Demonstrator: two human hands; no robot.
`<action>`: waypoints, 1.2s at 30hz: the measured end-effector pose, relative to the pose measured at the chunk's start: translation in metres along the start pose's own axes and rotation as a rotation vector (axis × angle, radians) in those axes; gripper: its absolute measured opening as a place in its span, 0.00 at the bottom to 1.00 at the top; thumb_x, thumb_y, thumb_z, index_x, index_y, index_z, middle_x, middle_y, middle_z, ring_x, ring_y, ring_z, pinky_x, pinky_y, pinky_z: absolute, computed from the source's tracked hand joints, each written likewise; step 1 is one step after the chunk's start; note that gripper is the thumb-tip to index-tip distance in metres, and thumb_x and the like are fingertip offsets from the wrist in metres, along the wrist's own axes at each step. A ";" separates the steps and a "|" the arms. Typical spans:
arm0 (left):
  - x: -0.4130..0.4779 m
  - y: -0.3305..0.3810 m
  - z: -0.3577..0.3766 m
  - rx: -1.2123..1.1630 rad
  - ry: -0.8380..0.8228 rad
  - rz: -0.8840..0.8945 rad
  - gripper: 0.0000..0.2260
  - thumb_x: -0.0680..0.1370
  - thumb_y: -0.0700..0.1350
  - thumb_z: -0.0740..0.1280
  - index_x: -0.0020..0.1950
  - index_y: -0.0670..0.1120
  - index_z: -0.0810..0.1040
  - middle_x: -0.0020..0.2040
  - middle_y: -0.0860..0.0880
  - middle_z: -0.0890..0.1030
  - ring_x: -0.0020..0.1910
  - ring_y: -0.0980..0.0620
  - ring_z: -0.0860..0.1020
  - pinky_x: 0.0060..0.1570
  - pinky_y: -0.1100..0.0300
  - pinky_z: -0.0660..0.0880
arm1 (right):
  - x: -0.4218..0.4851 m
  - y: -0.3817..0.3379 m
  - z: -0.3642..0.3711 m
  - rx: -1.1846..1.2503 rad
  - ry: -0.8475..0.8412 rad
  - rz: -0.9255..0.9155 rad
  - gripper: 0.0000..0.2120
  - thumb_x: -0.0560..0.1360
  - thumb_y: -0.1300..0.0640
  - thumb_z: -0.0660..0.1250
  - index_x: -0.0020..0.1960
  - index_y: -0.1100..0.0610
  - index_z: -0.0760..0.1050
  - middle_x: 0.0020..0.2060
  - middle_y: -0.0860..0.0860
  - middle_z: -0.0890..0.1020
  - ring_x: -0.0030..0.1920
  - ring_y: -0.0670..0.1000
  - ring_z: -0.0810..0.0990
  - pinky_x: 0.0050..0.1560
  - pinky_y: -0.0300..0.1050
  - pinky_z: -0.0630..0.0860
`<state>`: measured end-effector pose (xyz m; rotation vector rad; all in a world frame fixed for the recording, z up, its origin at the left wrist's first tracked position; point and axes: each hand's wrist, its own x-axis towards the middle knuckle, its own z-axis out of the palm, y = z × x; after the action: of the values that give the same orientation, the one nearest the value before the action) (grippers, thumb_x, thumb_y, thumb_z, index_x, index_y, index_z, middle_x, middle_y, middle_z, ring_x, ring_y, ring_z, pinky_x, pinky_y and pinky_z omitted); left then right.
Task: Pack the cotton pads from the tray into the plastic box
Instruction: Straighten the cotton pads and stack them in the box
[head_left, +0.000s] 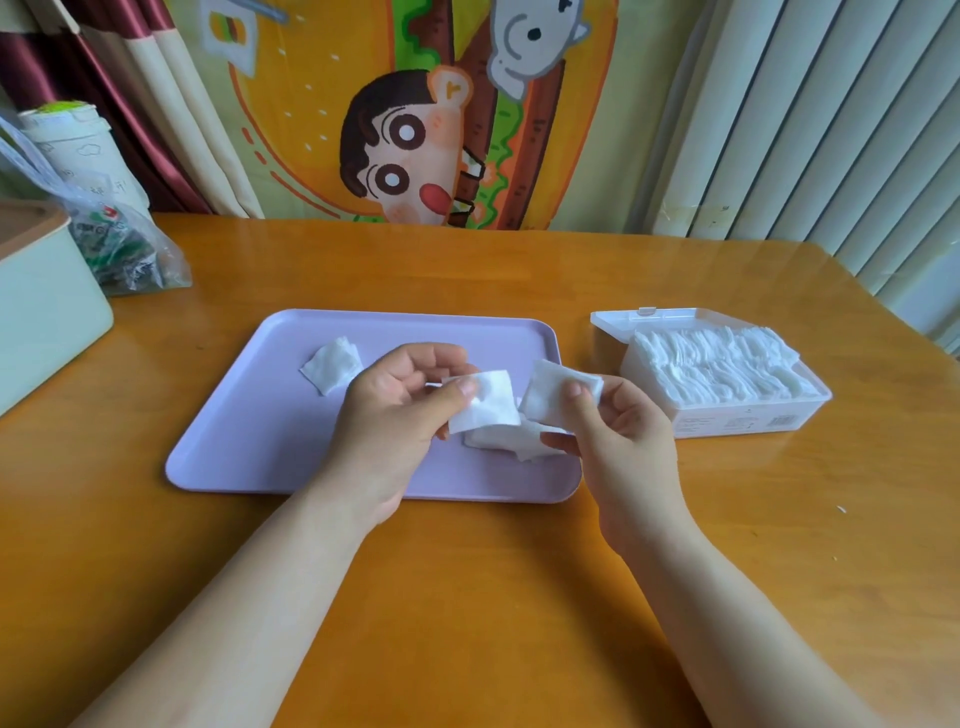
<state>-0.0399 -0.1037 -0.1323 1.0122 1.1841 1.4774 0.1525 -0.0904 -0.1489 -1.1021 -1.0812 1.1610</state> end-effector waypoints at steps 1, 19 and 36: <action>-0.002 0.004 0.000 -0.042 -0.049 0.021 0.11 0.78 0.33 0.72 0.54 0.48 0.83 0.47 0.49 0.86 0.43 0.54 0.81 0.37 0.62 0.74 | 0.001 0.001 -0.001 -0.022 0.004 0.007 0.08 0.84 0.58 0.67 0.55 0.62 0.82 0.46 0.54 0.89 0.50 0.54 0.88 0.45 0.45 0.85; -0.007 -0.007 0.011 0.183 -0.084 0.150 0.11 0.76 0.34 0.76 0.53 0.49 0.84 0.48 0.50 0.87 0.46 0.51 0.84 0.51 0.55 0.80 | -0.005 -0.005 0.001 0.044 -0.445 0.161 0.17 0.89 0.56 0.57 0.64 0.62 0.83 0.60 0.59 0.86 0.64 0.59 0.84 0.62 0.54 0.83; 0.019 -0.029 0.008 0.943 -0.121 0.240 0.08 0.78 0.44 0.74 0.57 0.51 0.83 0.48 0.59 0.78 0.45 0.60 0.78 0.44 0.74 0.68 | 0.012 0.012 -0.013 -0.225 0.093 -0.095 0.05 0.83 0.56 0.67 0.49 0.52 0.80 0.33 0.41 0.81 0.35 0.41 0.77 0.38 0.39 0.73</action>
<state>-0.0303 -0.0817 -0.1588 1.8881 1.7581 0.9685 0.1644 -0.0786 -0.1615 -1.2517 -1.1986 0.9201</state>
